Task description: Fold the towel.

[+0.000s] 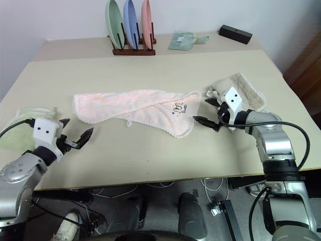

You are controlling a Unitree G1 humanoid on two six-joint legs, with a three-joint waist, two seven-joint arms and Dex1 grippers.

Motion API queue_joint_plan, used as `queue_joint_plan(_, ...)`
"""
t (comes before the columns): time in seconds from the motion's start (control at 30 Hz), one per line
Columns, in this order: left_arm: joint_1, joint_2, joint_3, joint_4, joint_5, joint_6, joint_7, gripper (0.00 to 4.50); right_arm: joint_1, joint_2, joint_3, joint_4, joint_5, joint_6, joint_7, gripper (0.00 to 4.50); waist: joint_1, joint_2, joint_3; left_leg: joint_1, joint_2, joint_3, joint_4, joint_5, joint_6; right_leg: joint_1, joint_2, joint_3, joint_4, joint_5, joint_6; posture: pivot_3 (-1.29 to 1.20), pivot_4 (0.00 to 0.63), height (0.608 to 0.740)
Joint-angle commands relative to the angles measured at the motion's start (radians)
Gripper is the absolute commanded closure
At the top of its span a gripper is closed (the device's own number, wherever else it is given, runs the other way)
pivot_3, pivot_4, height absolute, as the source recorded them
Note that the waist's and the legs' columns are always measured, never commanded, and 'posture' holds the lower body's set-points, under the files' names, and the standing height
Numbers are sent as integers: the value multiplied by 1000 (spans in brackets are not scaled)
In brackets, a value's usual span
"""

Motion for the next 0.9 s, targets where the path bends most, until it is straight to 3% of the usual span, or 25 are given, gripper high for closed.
queue_joint_plan(0.03, 0, -2, 9, -22, 7, -15, 15, 34, -13, -6, -6, -27, 0, -12, -3, 0, 0, 0, 0, 0, 0, 0, 0, 0, 0, 0, 0, 0, 0, 0, 0, 0, 150, 740)
queue_joint_plan(0.5, 42, 21, 34, -36, 27, -42, 20, 34, -37, 66, 52, -25, -25, -32, -32, 0, 0, 0, 0, 0, 0, 0, 0, 0, 0, 0, 0, 0, 0, 0, 0, 0, 150, 740)
queue_joint_plan(0.73, 6, 129, -165, -67, 139, -60, -62, 34, -30, 108, 82, -87, 8, 33, -27, 0, 1, 0, 0, 0, 0, 0, 0, 0, 0, 0, 0, 0, 0, 0, 0, 0, 150, 740)
queue_joint_plan(0.9, -114, 208, -283, 84, 314, -116, -38, 34, 44, 130, 84, -172, -12, 30, -86, 0, 1, 0, 0, 0, 0, 0, 0, 0, 0, 0, 0, 0, 0, 0, 0, 0, 150, 740)
